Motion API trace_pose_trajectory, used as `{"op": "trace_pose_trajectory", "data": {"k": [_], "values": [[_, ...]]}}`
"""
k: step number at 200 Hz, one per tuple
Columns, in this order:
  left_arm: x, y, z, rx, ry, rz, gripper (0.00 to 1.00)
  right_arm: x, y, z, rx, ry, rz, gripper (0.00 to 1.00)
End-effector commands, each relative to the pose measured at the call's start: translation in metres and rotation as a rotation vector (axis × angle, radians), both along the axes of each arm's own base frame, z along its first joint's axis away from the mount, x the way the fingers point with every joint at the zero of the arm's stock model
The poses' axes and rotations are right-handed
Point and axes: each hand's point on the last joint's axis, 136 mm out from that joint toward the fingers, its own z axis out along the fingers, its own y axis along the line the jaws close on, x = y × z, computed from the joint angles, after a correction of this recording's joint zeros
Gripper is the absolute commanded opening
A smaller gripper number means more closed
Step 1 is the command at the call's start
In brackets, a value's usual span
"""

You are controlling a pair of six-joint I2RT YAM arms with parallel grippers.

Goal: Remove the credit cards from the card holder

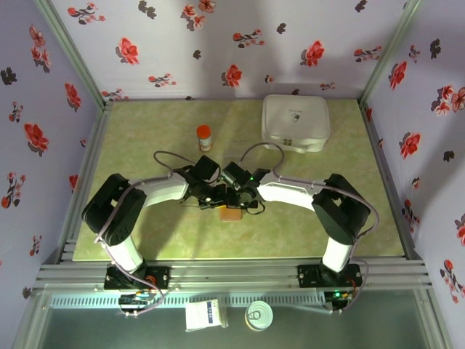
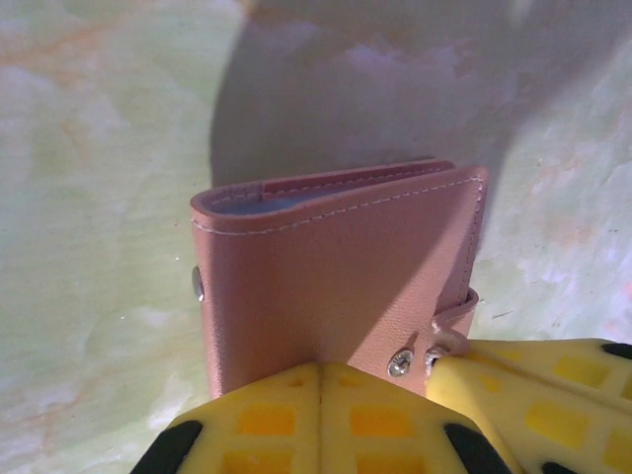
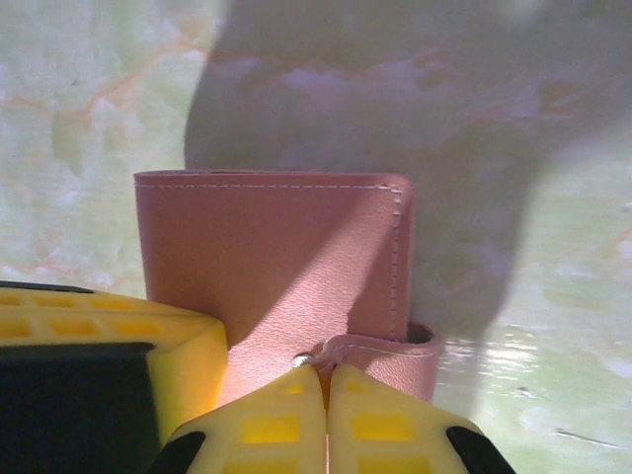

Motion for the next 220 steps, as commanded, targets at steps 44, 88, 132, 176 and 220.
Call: {"op": "trace_pose_trajectory", "data": {"k": [44, 88, 132, 176, 220], "values": [[-0.002, 0.014, -0.012, 0.071, 0.027, 0.014, 0.00, 0.002, -0.057, 0.014, -0.207, -0.058, -0.019, 0.15], [0.001, 0.012, -0.005, 0.062, 0.018, 0.019, 0.00, 0.003, -0.051, 0.004, -0.171, -0.028, -0.018, 0.21], [0.002, 0.012, -0.004, 0.060, 0.016, 0.022, 0.00, 0.004, -0.038, -0.010, -0.123, 0.001, -0.012, 0.23], [0.003, 0.011, -0.001, 0.056, 0.012, 0.024, 0.00, 0.003, -0.035, -0.023, -0.106, 0.024, -0.015, 0.22], [0.008, 0.007, 0.009, 0.036, -0.012, 0.026, 0.00, 0.002, -0.035, -0.030, -0.089, 0.038, -0.023, 0.17]]}}
